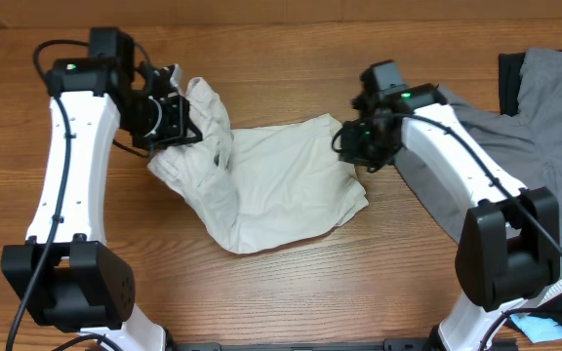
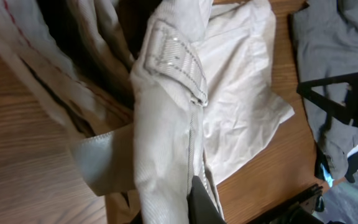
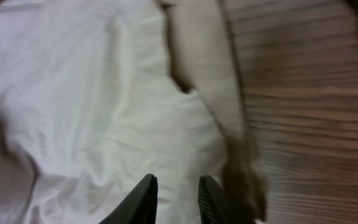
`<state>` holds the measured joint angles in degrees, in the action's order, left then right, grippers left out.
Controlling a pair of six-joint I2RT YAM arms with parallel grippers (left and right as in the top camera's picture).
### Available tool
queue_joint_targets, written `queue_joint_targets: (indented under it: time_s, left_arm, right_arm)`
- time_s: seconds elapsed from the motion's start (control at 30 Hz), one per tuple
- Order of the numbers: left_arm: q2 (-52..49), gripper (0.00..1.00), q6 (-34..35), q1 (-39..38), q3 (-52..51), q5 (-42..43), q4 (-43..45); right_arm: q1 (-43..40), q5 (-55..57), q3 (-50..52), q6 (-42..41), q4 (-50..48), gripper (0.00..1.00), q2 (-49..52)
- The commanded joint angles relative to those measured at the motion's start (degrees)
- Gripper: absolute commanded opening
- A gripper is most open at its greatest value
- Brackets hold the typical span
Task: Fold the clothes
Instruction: 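Fold the left end rightward over the bundle with the left gripper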
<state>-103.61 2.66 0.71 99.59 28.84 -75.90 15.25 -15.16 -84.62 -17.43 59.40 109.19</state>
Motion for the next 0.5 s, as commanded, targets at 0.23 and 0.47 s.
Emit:
queue_joint_targets:
  time_s: [0.23,0.47]
  left_arm:
    - [1.1,0.04,7.7,-8.3,1.2,0.8,6.8]
    - [0.6,0.06,9.5,-14.6,0.9,0.5,11.7]
  right_arm:
    - [0.8,0.6,8.7,2.7,-1.9,0.25,1.5]
    - [0.9,0.6,15.6,2.5,-5.5,0.26,1.5]
